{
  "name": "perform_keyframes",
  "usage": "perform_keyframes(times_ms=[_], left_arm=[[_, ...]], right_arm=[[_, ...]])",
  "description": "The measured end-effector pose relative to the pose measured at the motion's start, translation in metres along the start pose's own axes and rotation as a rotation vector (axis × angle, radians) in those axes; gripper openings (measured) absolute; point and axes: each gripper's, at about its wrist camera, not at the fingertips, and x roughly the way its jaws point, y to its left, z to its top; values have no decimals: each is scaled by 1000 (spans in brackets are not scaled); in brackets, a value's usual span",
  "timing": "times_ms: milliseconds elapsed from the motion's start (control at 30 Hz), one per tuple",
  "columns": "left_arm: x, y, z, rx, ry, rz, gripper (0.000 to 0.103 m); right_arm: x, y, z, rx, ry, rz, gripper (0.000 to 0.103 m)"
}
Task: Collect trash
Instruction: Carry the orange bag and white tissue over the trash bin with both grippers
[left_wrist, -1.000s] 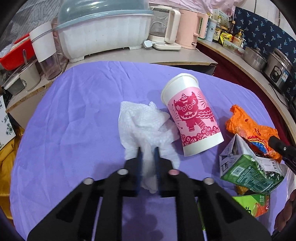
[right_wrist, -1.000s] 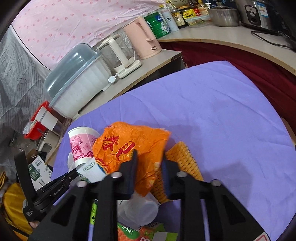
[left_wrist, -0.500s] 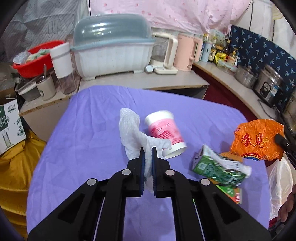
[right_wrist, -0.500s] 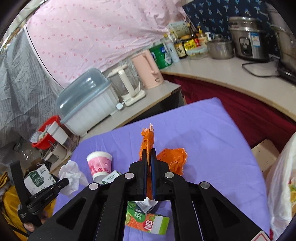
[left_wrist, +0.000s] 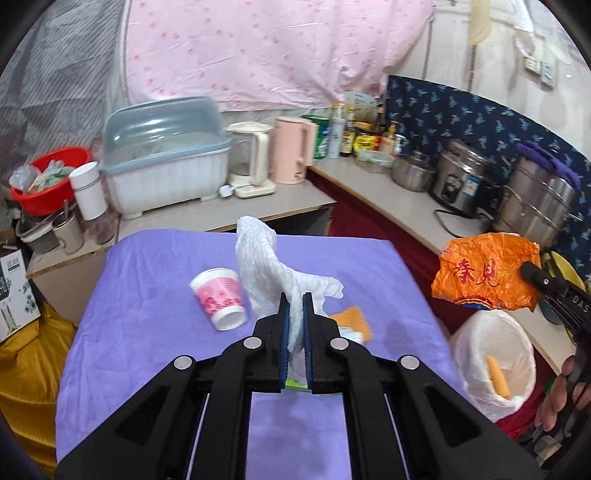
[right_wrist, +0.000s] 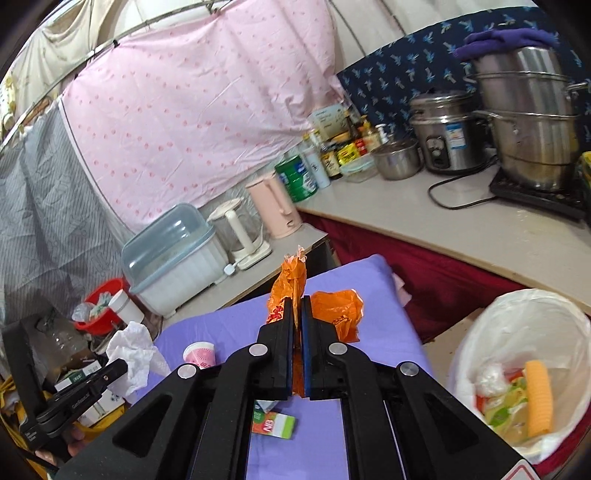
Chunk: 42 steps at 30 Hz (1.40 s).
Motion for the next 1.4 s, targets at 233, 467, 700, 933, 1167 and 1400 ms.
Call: perform_keyframes(times_ms=[233,467,700,933,1167,1400], left_arm=[[-15,-81,-9,81,10,-110,6],[-15,-173,-26,172,36,-223,6],[-3,-243,-47,242,93,-301,6],[14,-290,-68,307,148,-339,6],[38,-320,-79,331,192,-349,6],[68,-338,-94,333,249,-349,7]], right_arm=[[-62,-61,10,45,-64,-76,4],[-104,-122,8,102,-94,-153,4],[-130,-178,-2,148,-104,-224,4],[-134,-210,-13,186,-94,-256,4],[-124,-230,-21,207,-73,-272,5],[-106,-246,-29,221,-35,-280,5]])
